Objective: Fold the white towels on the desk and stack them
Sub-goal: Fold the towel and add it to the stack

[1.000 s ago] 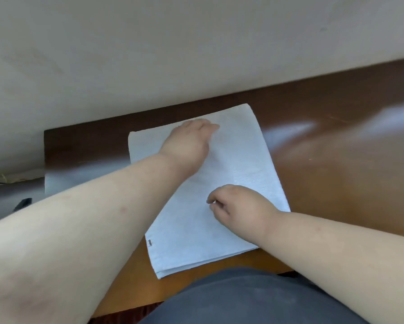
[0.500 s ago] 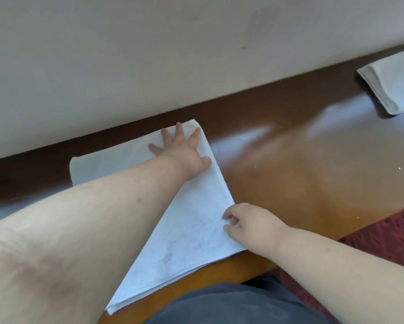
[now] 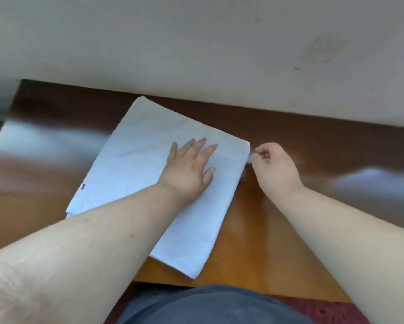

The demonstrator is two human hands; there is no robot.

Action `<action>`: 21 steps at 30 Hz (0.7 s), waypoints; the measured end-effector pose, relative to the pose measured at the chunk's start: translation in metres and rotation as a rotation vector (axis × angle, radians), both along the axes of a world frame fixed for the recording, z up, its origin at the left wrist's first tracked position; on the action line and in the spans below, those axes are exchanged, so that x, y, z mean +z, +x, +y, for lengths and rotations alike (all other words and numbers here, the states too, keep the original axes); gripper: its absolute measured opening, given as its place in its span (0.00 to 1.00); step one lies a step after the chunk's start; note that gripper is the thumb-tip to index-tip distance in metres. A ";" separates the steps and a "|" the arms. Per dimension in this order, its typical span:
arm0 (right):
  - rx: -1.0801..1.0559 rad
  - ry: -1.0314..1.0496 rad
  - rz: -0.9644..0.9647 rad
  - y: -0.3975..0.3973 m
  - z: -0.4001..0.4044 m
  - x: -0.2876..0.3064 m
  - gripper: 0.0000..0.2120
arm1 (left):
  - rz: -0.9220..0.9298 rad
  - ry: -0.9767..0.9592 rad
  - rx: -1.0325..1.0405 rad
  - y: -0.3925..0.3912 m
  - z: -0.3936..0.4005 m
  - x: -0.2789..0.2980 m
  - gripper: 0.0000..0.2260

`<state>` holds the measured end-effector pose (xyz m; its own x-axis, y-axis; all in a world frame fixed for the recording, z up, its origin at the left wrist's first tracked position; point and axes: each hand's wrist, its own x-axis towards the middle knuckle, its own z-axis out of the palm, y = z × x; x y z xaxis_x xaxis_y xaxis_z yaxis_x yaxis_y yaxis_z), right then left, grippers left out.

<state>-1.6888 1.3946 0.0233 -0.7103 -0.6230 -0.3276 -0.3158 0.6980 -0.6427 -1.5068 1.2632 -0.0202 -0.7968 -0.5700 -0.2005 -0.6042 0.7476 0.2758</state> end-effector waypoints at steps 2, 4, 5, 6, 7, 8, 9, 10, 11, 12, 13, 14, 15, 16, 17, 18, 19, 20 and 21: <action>0.084 0.066 -0.015 -0.027 -0.030 -0.008 0.19 | -0.011 0.021 0.386 0.025 -0.005 0.002 0.27; 0.160 0.177 -0.049 -0.041 -0.057 -0.018 0.28 | -0.096 0.069 0.645 0.041 -0.022 0.002 0.28; 0.176 0.204 -0.067 -0.044 -0.066 -0.023 0.29 | -0.156 0.089 0.700 0.045 -0.032 0.001 0.28; 0.169 0.213 -0.088 -0.045 -0.072 -0.028 0.29 | -0.208 0.109 0.722 0.045 -0.040 0.000 0.29; 0.146 0.212 -0.109 -0.045 -0.076 -0.033 0.28 | -0.248 0.122 0.725 0.042 -0.046 -0.002 0.30; 0.116 0.202 -0.125 -0.044 -0.077 -0.037 0.25 | -0.275 0.127 0.717 0.037 -0.051 -0.005 0.31; 0.085 0.184 -0.134 -0.044 -0.075 -0.040 0.23 | -0.292 0.123 0.702 0.032 -0.055 -0.007 0.31; 0.056 0.164 -0.131 -0.044 -0.071 -0.043 0.21 | -0.303 0.112 0.677 0.025 -0.058 -0.009 0.32; 0.026 0.152 -0.119 -0.045 -0.063 -0.045 0.20 | -0.311 0.100 0.644 0.018 -0.060 -0.011 0.33; -0.013 0.145 -0.112 -0.047 -0.053 -0.045 0.19 | -0.318 0.090 0.602 0.011 -0.062 -0.011 0.34; -0.065 0.130 -0.133 -0.048 -0.040 -0.046 0.18 | -0.326 0.081 0.550 0.005 -0.063 -0.012 0.34; -0.126 0.099 -0.188 -0.049 -0.026 -0.047 0.16 | -0.332 0.069 0.490 -0.002 -0.063 -0.012 0.35; -0.194 0.068 -0.257 -0.049 -0.010 -0.048 0.15 | -0.333 0.056 0.424 -0.009 -0.062 -0.011 0.36; -0.258 0.060 -0.315 -0.048 0.007 -0.046 0.14 | -0.327 0.046 0.355 -0.017 -0.060 -0.011 0.37; -0.295 0.070 -0.343 -0.047 0.025 -0.044 0.15 | -0.317 0.039 0.287 -0.025 -0.058 -0.010 0.38; -0.302 0.099 -0.346 -0.045 0.044 -0.041 0.15 | -0.305 0.033 0.221 -0.034 -0.055 -0.009 0.38; -0.293 0.133 -0.343 -0.042 0.062 -0.038 0.16 | -0.297 0.026 0.157 -0.043 -0.050 -0.009 0.39; -0.283 0.166 -0.346 -0.038 0.080 -0.034 0.17 | -0.294 0.019 0.095 -0.051 -0.045 -0.008 0.39; -0.267 0.198 -0.356 -0.034 0.096 -0.030 0.18 | -0.294 0.011 0.033 -0.059 -0.039 -0.008 0.39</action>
